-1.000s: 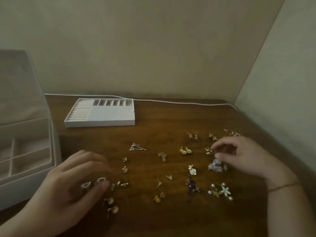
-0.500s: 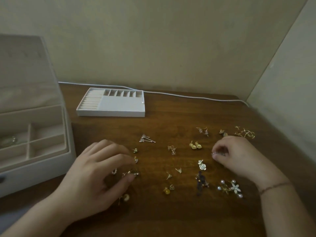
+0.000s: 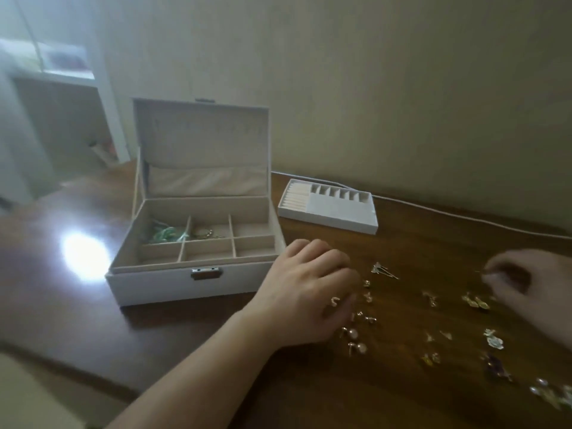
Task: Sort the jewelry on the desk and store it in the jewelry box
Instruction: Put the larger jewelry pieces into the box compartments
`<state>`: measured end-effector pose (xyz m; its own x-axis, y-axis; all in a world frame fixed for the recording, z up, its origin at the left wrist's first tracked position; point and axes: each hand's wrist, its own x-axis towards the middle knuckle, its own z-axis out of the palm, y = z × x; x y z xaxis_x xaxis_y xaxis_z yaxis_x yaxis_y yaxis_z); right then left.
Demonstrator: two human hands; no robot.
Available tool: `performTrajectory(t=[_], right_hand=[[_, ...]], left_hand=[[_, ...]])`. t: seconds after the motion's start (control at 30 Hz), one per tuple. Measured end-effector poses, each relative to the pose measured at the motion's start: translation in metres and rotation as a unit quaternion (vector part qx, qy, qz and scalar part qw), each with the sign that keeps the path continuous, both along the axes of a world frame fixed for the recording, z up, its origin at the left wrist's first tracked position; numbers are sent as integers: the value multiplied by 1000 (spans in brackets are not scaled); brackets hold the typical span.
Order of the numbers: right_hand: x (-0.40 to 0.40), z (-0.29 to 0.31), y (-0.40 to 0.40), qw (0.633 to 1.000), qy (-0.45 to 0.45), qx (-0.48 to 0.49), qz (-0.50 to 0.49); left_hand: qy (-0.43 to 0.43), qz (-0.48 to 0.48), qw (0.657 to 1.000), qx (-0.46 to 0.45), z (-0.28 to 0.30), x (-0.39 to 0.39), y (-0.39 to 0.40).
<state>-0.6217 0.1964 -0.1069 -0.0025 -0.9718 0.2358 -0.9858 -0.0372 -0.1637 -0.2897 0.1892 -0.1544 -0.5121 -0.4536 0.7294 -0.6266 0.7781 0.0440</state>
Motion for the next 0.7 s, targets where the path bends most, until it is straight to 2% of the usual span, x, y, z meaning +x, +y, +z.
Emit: performTrajectory(t=[0.07, 0.13, 0.27, 0.33, 0.43, 0.6, 0.7], right_hand=[[61, 28, 7, 991, -85, -40, 98], [117, 45, 0, 964, -199, -47, 172], [214, 47, -47, 905, -351, -41, 237], [256, 36, -76, 903, -345, -20, 255], [294, 16, -111, 928, -250, -1, 277], [306, 9, -122, 955, -113, 27, 274], [302, 12, -122, 954, -98, 53, 279]], left_hand=[[12, 46, 999, -9, 9, 14, -1], [18, 103, 994, 10, 21, 34, -3], [-38, 187, 981, 41, 29, 77, -9], [-48, 203, 977, 44, 23, 85, -7], [-56, 207, 976, 49, 15, 83, -4], [-66, 208, 975, 39, 8, 85, -11], [-74, 208, 975, 32, 6, 85, -10]])
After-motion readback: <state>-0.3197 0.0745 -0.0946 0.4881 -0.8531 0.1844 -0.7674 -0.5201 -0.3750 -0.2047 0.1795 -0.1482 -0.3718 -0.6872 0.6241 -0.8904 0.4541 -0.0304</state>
